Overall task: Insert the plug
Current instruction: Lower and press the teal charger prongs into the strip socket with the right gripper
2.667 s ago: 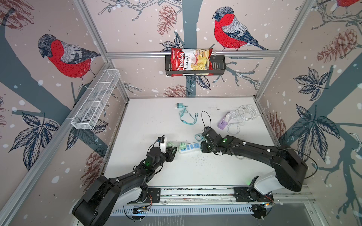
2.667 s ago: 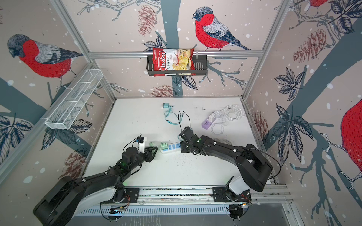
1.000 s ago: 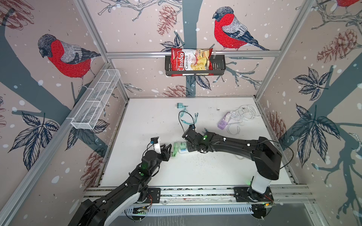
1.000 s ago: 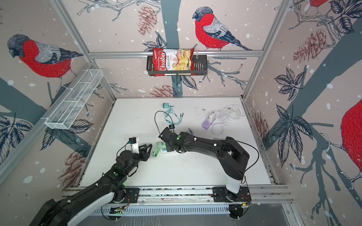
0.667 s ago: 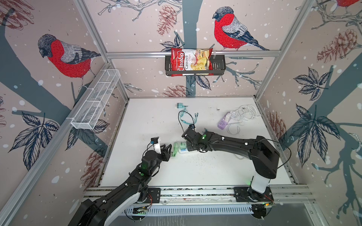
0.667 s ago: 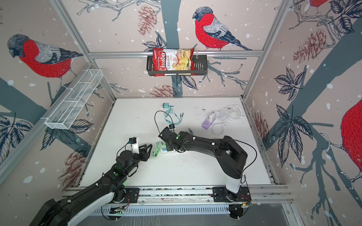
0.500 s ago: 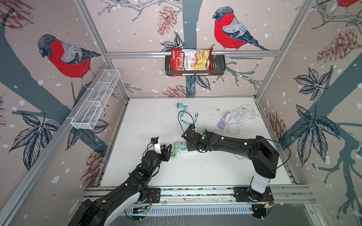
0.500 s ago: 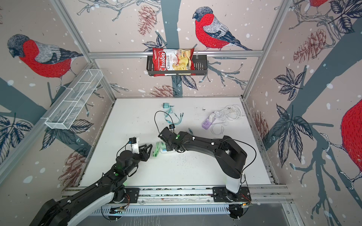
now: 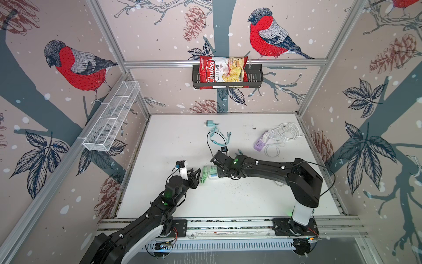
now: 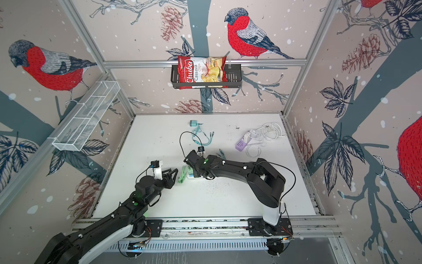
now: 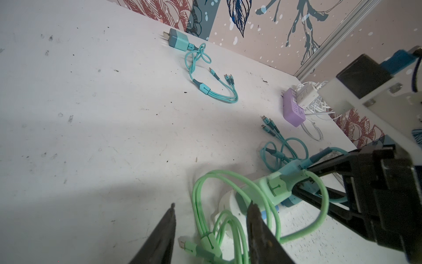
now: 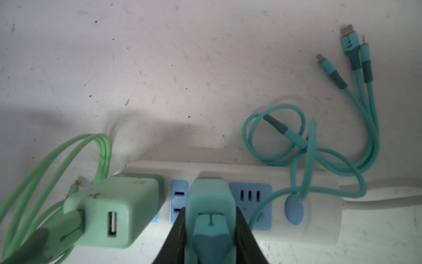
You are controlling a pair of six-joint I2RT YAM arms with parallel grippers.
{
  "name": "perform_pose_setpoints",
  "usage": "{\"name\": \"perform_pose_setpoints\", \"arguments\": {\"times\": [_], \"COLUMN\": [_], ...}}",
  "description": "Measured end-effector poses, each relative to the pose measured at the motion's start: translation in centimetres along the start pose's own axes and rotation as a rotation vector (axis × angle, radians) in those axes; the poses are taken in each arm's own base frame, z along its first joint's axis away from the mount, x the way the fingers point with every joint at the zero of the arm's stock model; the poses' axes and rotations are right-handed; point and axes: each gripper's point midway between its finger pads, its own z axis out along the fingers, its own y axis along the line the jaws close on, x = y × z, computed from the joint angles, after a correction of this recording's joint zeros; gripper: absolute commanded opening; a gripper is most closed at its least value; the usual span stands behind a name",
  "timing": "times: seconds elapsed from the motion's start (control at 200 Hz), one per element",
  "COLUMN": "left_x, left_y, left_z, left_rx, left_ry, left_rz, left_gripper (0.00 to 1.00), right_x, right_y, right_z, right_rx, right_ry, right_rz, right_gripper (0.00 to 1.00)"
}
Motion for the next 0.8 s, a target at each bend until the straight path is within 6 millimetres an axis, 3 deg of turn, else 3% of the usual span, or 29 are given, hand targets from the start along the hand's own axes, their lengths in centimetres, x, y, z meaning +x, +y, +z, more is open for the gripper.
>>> {"name": "perform_pose_setpoints", "arguments": {"times": [0.515,0.8], "left_x": [-1.3,-1.8], "left_y": [-0.6,-0.8], "left_z": [-0.1,-0.2], "left_rx": [0.008,0.016], "left_ry": [-0.028,-0.045], "left_rz": [0.003,0.008], "left_gripper": [0.50,0.50], "right_x": [-0.7,-1.2], "right_y": [0.2,0.4], "right_z": [1.3,1.1], "right_rx": [0.051,0.058], "right_ry": [-0.040,-0.031], "right_rz": [0.011,0.007], "right_gripper": [0.11,0.20]}}
